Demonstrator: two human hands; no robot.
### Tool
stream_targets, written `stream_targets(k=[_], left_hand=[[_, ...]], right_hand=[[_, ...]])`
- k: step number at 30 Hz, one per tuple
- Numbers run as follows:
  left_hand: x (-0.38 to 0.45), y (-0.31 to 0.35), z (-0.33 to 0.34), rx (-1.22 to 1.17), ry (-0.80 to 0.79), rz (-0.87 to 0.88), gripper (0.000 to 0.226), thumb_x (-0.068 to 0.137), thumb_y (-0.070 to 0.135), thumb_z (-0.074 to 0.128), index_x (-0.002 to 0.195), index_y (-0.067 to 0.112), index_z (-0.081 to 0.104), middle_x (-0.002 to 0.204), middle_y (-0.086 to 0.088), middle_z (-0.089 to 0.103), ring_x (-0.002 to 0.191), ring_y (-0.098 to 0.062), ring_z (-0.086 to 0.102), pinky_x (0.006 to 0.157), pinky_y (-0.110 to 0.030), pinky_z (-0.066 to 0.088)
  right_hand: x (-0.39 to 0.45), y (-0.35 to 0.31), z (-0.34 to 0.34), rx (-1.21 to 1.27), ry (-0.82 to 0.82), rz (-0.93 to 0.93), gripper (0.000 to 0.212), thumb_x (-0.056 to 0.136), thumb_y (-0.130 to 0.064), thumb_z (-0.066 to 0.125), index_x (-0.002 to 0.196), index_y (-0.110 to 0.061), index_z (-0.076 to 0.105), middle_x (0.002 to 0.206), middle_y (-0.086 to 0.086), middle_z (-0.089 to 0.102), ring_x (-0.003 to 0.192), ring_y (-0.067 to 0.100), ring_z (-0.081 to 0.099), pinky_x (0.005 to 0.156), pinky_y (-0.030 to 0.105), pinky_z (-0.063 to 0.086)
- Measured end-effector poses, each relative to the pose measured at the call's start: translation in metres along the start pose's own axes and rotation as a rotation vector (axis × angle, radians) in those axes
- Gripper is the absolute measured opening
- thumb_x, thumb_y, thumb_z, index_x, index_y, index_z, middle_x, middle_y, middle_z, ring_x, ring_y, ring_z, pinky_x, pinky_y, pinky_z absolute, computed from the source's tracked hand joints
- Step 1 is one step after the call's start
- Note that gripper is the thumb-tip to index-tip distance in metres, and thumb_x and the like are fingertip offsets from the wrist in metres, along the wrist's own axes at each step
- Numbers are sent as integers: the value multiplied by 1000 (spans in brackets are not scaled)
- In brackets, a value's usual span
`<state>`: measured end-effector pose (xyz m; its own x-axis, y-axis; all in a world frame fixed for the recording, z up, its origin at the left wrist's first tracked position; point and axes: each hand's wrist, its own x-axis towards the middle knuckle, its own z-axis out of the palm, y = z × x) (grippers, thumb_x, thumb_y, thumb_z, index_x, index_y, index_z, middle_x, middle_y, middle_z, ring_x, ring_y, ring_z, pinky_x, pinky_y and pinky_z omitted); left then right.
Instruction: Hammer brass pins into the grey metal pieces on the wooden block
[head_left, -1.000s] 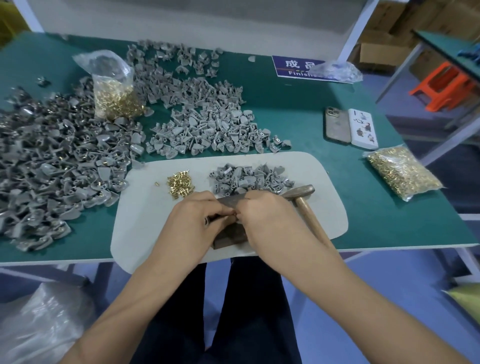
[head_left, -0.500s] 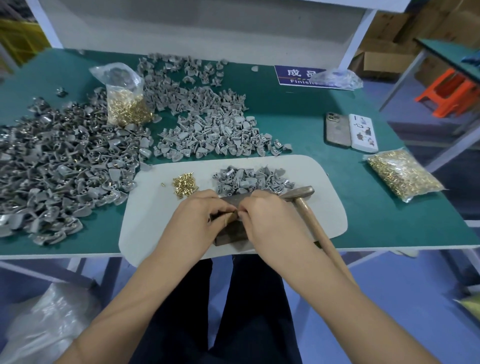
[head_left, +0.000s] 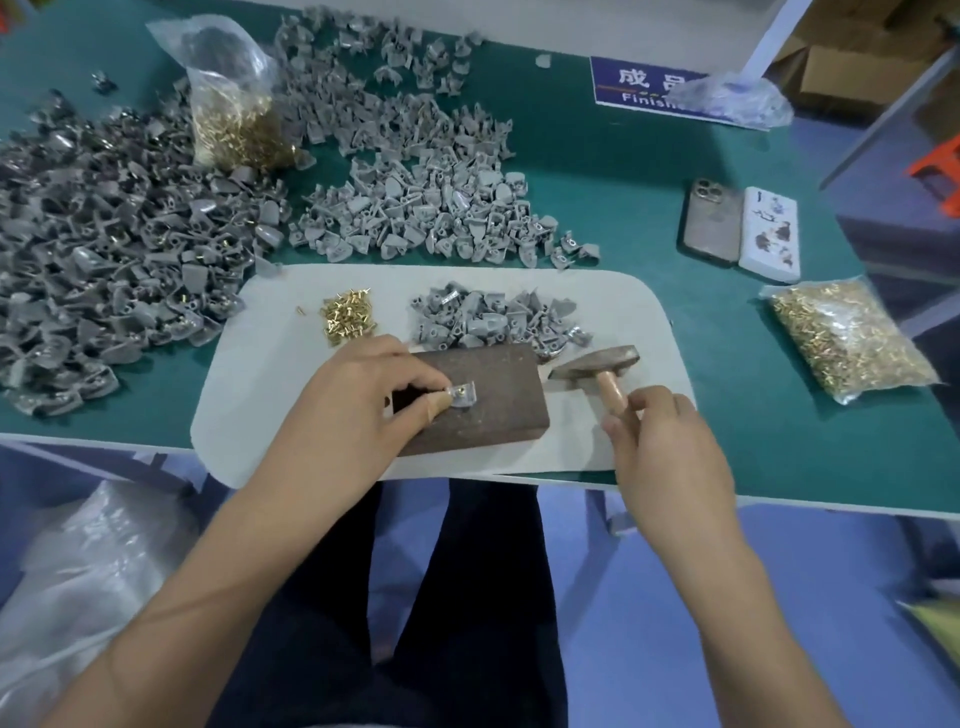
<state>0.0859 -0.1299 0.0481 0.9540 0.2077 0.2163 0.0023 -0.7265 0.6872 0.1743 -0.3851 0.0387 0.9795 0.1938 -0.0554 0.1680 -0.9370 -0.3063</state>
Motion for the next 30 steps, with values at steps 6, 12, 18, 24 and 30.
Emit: stream_targets(k=[6,12,18,24,30], left_hand=[[0,3,2,10,31,-9,8,84,26,79,91,30,79,81,17,62,85,-5,54,75,-21,43],[4,4,0,49,23,60,5,84,22,80,89,22,81,77,13,60,76,-11,53,70,-28,41],[7,-3,1,82,-6,103,6,83,19,80,89,21,79,77,13,58,82,-15,53,72,-33,46],[8,-5,1,20,3,136,3,84,19,80,86,19,79,78,8,61,80,-17,55,73,-37,49],[8,-1,-6,28,-28,166,4,85,17,78,82,19,78,72,9,51,76,-19,51,71,-31,36]], right_hand=[[-9,-5,-26,492,-12,-181,22,109,-35,36,101,-28,55,72,-4,56,57,15,46,55,35,37],[-27,-37,-30,443,-161,-391,27,108,-47,36,123,-44,59,63,-15,50,58,13,42,55,30,38],[-36,-57,-27,266,-50,-382,46,104,-50,30,140,-36,54,77,-4,66,71,29,59,66,44,52],[-44,-65,-31,286,86,-338,44,107,-50,33,140,-34,56,80,-3,68,66,21,56,63,40,49],[-56,-78,-30,190,118,-331,40,104,-55,29,138,-42,47,72,-11,63,67,23,57,60,40,51]])
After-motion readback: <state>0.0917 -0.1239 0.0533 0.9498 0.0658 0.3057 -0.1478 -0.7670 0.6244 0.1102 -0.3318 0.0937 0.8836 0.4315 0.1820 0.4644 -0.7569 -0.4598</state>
